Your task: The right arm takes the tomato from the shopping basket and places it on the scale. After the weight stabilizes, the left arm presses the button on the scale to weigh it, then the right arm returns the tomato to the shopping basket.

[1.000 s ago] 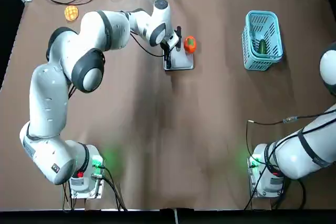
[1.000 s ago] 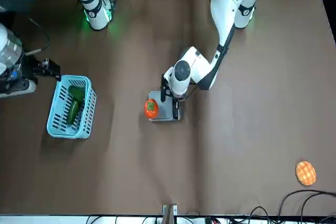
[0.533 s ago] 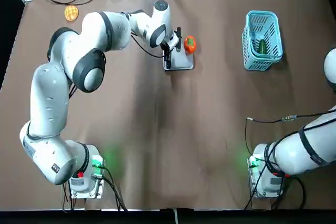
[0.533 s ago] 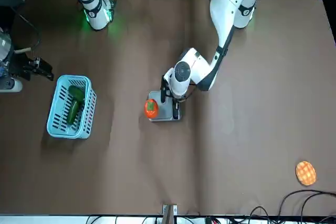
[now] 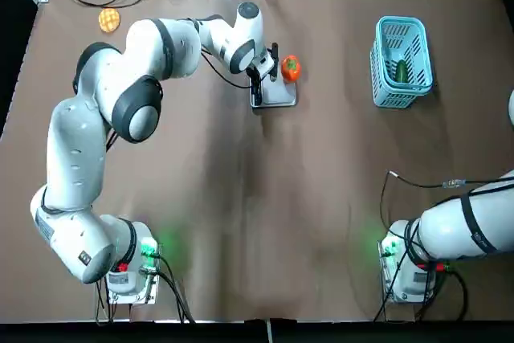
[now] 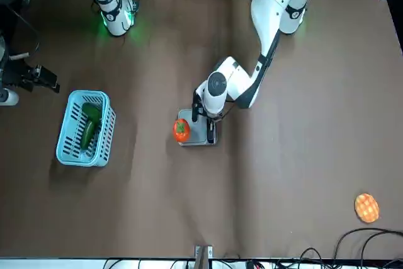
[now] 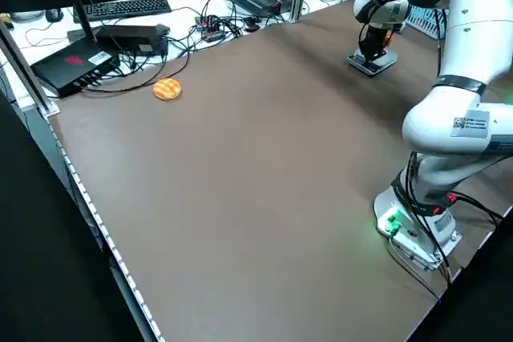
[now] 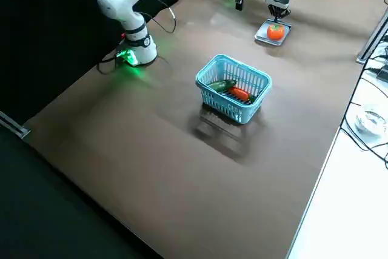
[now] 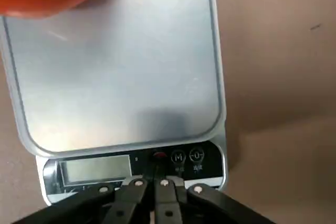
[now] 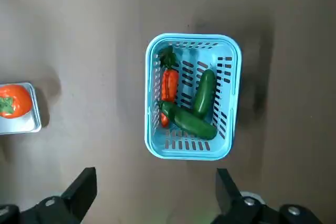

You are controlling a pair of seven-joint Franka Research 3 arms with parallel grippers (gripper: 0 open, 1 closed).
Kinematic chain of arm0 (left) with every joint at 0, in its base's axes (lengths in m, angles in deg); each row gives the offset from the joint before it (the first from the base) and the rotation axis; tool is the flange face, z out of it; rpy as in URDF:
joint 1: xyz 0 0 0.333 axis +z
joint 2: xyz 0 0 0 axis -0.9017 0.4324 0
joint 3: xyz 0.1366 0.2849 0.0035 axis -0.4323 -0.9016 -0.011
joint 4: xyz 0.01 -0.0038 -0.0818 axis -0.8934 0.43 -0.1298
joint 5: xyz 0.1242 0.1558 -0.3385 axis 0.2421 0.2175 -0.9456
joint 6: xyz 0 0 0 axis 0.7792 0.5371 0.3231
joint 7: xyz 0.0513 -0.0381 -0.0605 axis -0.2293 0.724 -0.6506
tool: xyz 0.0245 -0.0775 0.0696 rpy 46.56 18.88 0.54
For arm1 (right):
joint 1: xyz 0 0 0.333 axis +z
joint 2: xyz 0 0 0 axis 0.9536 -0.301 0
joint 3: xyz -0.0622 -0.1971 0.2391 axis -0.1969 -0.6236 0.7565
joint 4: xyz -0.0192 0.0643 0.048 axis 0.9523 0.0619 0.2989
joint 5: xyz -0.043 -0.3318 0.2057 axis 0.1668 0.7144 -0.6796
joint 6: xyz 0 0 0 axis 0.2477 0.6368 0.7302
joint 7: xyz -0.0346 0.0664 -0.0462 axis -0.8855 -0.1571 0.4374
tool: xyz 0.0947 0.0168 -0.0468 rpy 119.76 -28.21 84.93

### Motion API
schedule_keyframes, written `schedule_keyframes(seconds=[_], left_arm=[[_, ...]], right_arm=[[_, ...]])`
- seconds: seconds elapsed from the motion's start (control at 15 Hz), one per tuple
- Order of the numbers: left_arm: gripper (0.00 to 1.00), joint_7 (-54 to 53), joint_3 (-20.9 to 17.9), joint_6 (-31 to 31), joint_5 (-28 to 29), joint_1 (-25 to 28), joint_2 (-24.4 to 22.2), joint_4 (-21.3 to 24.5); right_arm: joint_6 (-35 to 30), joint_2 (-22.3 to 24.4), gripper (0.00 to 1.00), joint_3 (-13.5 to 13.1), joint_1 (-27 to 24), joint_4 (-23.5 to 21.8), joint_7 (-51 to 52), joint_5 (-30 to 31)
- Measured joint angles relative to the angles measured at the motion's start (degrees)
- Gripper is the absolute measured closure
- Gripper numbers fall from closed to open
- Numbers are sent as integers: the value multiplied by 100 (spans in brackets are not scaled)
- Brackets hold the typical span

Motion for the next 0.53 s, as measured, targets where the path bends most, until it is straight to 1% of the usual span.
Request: schedule_keyframes(seconds=[0.33,0.53], left_arm=[[99,9,-2,-2,172,-39,4,-1],[99,10,-1,-4,216,-47,4,-2]], right_arm=[[17,0,0,-1,-187,0,291,3],[64,0,0,17,-213,0,333,7]])
